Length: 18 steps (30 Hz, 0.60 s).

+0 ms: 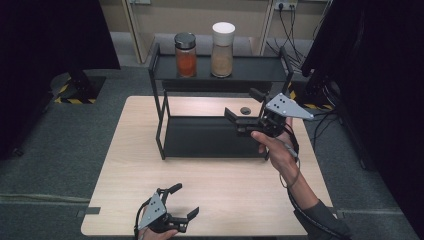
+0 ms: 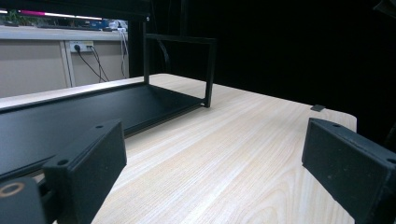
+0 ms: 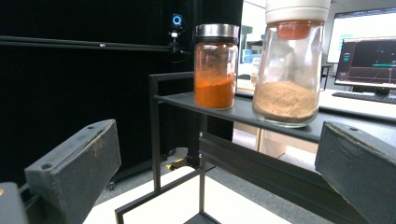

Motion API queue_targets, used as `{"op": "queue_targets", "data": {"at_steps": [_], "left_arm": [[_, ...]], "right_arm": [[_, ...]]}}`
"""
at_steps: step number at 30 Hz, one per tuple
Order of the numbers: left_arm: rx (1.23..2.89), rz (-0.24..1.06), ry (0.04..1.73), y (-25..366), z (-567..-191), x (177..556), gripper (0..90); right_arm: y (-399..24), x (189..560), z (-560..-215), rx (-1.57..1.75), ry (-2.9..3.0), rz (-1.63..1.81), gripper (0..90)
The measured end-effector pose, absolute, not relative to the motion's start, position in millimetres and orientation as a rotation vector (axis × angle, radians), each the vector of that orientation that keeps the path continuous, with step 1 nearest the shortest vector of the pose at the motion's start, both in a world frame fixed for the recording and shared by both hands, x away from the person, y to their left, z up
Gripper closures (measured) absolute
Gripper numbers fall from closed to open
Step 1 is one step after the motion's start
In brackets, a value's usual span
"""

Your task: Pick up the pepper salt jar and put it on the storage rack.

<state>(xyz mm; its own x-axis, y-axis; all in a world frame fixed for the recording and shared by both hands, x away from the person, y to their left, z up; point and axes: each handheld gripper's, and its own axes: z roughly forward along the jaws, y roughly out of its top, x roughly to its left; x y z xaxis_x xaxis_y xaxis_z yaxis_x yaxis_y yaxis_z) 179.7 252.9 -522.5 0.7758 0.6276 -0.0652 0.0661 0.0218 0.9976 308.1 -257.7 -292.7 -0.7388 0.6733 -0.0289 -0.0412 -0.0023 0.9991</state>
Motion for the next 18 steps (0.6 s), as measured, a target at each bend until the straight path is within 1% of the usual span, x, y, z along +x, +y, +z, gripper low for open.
{"op": "queue_targets", "data": {"at_steps": [18], "left_arm": [[1.503, 0.483, 0.592, 253, -523, 179, 5.8]], "right_arm": [[-266, 289, -321, 0.627, 1.807, 1.776, 0.4]]}}
